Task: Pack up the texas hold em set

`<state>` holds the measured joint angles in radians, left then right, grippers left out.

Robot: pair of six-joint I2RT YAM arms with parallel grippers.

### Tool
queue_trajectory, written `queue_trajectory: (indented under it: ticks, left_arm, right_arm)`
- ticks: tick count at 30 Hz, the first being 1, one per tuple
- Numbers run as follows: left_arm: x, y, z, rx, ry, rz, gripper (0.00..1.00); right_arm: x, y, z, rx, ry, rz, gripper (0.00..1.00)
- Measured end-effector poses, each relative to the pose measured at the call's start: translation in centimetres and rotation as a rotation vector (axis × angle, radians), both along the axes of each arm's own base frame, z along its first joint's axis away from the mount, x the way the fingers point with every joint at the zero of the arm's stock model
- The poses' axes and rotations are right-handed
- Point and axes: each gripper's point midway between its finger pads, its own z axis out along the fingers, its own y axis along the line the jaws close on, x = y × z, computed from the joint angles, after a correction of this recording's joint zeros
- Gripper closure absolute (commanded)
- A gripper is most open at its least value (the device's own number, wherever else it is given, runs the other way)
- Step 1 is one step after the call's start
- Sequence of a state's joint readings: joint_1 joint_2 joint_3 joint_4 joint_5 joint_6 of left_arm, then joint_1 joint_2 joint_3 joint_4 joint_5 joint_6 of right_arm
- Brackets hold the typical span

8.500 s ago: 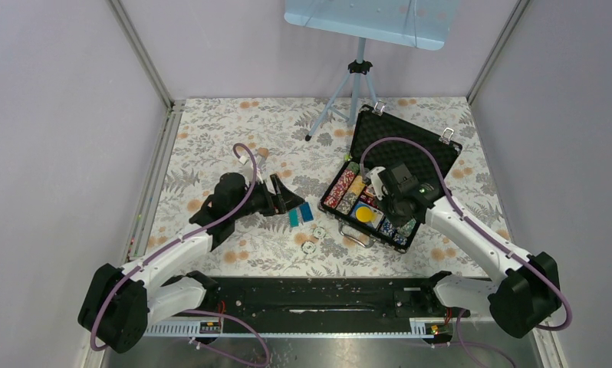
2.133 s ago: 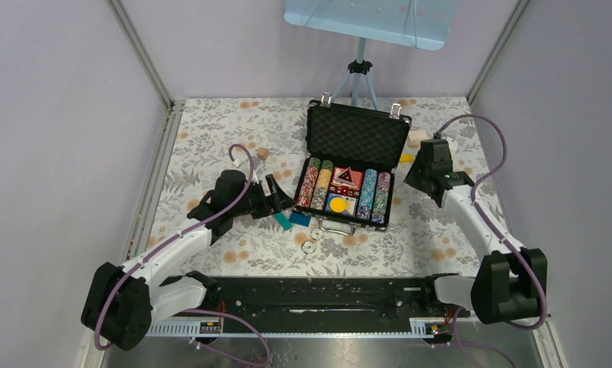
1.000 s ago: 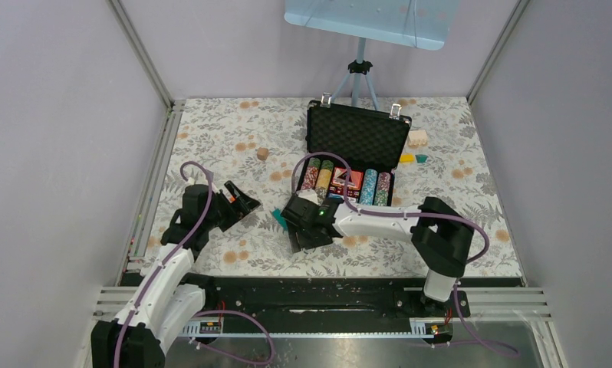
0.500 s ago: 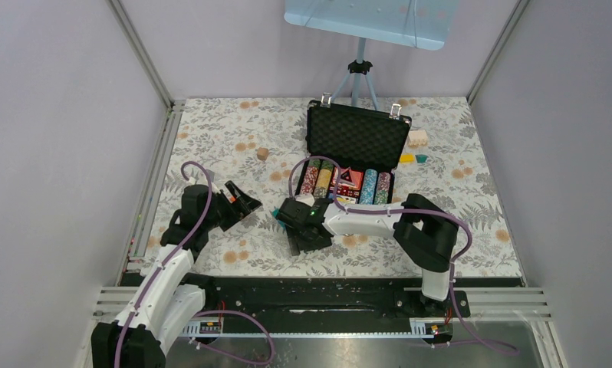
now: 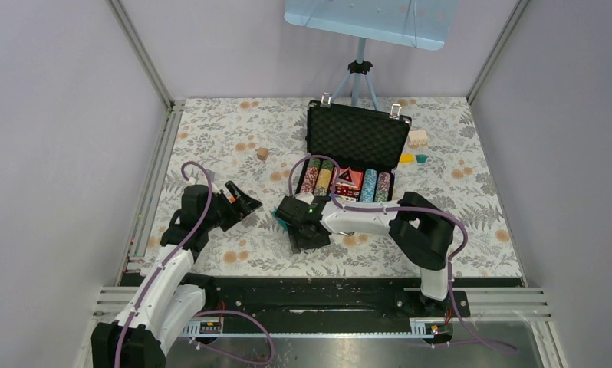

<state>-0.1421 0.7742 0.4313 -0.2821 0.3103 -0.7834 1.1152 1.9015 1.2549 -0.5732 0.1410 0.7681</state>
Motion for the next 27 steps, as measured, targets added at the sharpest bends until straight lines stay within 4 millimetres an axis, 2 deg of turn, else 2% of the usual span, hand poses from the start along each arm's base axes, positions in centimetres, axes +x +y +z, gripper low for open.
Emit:
queue_trajectory:
  ticks: [23,27]
  left_arm:
    - [-0.01,0.13,-0.41,-0.001,0.002,0.006,0.21]
    - [-0.01,0.13,-0.43,-0.001,0.002,0.006,0.21]
  right_arm:
    - [0.47,-0.03,-0.4,-0.08,0.014,0.017,0.41]
    - [0.5,-0.16,-0.45,-0.092,0.013,0.025,0.47]
